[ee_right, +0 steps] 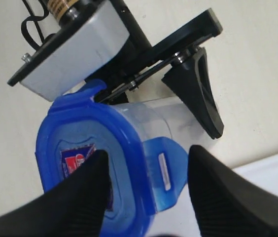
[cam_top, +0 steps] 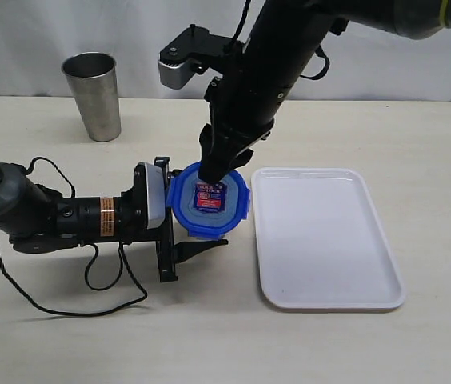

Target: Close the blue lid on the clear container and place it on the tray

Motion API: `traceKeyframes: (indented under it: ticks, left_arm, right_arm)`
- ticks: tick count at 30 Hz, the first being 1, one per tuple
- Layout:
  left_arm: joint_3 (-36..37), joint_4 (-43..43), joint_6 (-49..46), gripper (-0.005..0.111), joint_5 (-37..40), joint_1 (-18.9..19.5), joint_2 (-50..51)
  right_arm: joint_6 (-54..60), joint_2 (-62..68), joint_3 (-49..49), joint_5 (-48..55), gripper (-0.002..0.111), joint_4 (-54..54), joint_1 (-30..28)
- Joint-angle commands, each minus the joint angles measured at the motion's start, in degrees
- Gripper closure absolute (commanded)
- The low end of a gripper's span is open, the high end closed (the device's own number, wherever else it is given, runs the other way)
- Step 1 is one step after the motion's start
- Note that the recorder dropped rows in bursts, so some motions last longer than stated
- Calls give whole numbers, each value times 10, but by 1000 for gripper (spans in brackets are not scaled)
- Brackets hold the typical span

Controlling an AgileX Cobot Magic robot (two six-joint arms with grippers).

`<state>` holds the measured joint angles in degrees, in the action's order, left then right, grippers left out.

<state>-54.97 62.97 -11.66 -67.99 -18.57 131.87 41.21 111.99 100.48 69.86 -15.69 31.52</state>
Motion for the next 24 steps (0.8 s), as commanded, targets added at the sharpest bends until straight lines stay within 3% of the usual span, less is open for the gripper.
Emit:
traceKeyframes:
  ticks: [1,18,24]
  left_arm:
    - [2,4,13,107,10,0,1]
    - [2,4,24,107,8,0,1]
    - [2,4,27,107,7,0,1]
  right_arm:
    - [-36,26,-2,1,64,14,0]
    - [-32,71,-35,1,66,-4,-3]
    - [-41,75,-24,1,67,56,-3]
